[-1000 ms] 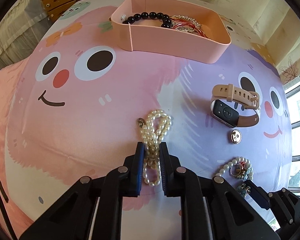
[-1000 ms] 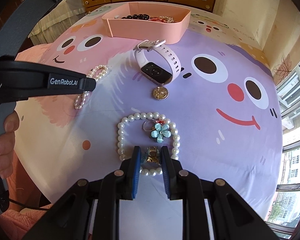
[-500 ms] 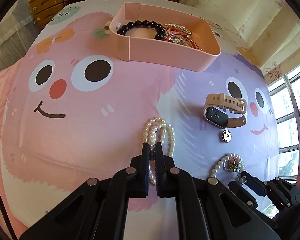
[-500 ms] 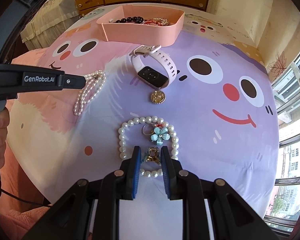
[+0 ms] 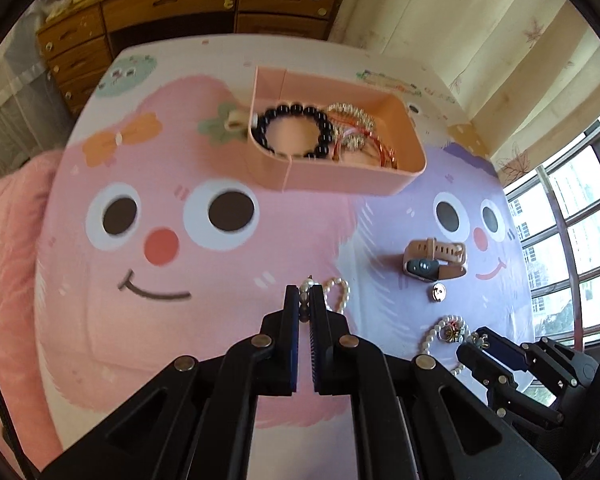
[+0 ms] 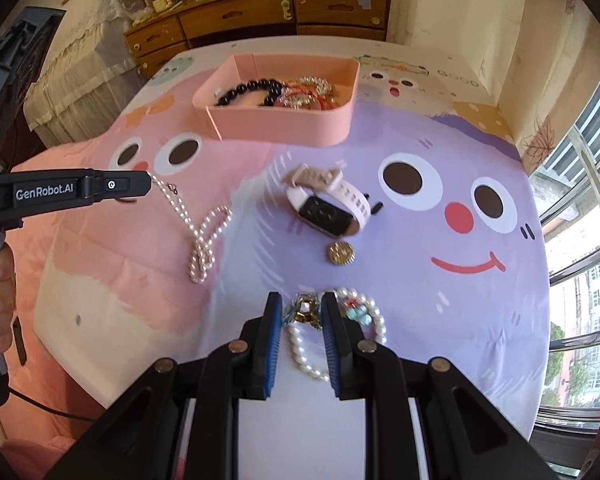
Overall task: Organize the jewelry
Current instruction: 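Carry the necklace into the pink tray with the left gripper and open it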
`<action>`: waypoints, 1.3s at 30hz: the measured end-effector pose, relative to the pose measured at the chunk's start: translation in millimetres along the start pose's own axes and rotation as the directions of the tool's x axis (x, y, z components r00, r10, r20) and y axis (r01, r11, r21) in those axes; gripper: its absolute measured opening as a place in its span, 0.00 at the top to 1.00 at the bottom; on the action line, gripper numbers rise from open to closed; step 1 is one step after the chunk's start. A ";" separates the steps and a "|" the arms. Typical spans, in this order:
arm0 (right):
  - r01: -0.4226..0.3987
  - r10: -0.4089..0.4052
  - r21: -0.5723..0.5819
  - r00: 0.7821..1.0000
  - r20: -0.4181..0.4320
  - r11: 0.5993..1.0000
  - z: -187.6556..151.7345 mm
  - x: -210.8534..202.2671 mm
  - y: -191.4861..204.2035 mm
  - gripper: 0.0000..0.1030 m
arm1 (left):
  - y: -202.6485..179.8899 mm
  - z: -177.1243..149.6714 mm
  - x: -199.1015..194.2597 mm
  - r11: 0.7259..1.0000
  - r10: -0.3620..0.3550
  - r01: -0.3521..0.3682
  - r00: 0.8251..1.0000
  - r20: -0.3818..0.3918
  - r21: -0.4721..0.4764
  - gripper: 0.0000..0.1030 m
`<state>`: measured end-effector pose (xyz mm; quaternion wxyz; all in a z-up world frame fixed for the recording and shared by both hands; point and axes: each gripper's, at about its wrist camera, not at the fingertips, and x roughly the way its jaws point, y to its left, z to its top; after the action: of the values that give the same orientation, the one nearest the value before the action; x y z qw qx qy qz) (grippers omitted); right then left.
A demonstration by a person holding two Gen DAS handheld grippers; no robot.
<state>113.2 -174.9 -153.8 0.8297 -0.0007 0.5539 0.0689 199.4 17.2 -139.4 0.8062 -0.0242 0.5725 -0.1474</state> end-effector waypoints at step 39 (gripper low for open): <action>-0.026 0.040 -0.053 0.957 0.288 0.998 154.8 -11.7 13.3 0.81 | -23.1 150.9 -85.3 0.978 -0.160 0.106 0.932 0.325 0.178 0.97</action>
<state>249.6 -151.0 -82.2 0.9001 -0.0012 0.4252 0.0956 309.3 -1.8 -4.7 0.8797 -0.0242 0.4096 -0.2402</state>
